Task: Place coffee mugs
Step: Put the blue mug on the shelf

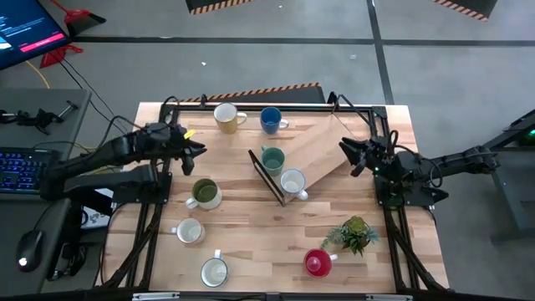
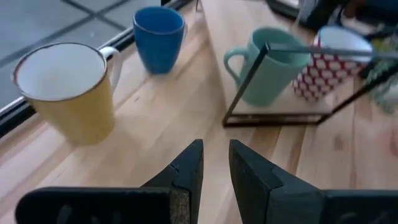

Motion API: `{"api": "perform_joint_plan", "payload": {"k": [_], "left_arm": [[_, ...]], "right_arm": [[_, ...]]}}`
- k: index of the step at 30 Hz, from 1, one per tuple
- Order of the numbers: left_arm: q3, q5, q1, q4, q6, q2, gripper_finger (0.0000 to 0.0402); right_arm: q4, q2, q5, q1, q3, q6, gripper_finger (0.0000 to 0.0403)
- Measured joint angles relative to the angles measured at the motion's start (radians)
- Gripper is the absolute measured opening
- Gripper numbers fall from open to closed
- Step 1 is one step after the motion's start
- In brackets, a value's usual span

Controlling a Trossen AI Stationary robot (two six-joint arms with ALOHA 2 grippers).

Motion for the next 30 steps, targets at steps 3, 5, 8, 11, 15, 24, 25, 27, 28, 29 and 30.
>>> {"api": "perform_joint_plan", "payload": {"k": [3,5,8,11,15,24,25,27,28,29,30], "left_arm": [[-0.1,0.006,0.0,0.125,-0.025,-0.034,0.0067],[-0.165,0.025,0.0,0.207,-0.036,-0.045,0.0067],[-0.242,0.059,0.0,0.341,-0.099,-0.049,0.0067],[-0.29,0.072,0.0,0.448,-0.126,-0.05,0.0067],[-0.315,0.068,0.0,0.521,-0.113,-0.049,0.0067],[-0.316,0.048,0.0,0.52,-0.109,-0.049,0.0067],[-0.316,0.048,0.0,0.52,-0.109,-0.049,0.0067],[-0.316,0.048,0.0,0.52,-0.109,-0.049,0.0067],[-0.316,0.048,0.0,0.52,-0.109,-0.049,0.0067],[-0.316,0.048,0.0,0.52,-0.109,-0.049,0.0067],[-0.316,0.048,0.0,0.52,-0.109,-0.049,0.0067]], "right_arm": [[0.033,0.0,0.04,0.0,0.0,-0.019,0.0124],[0.074,0.001,0.053,0.0,0.0,-0.044,0.0124],[0.13,0.007,0.071,0.0,0.014,-0.102,0.0124],[0.123,0.037,0.093,0.0,0.087,-0.179,0.0124],[0.086,0.124,0.123,-0.003,0.247,-0.315,0.0124],[-0.078,0.427,0.276,-0.114,0.753,-0.56,0.0124],[-0.108,0.464,0.279,-0.135,0.812,-0.603,0.0124],[-0.168,0.541,0.279,-0.182,0.93,-0.654,0.0124],[-0.21,0.579,0.279,-0.209,0.988,-0.667,0.0124],[-0.262,0.616,0.278,-0.236,1.043,-0.67,0.0124],[-0.326,0.654,0.278,-0.265,1.104,-0.67,0.0124]]}}
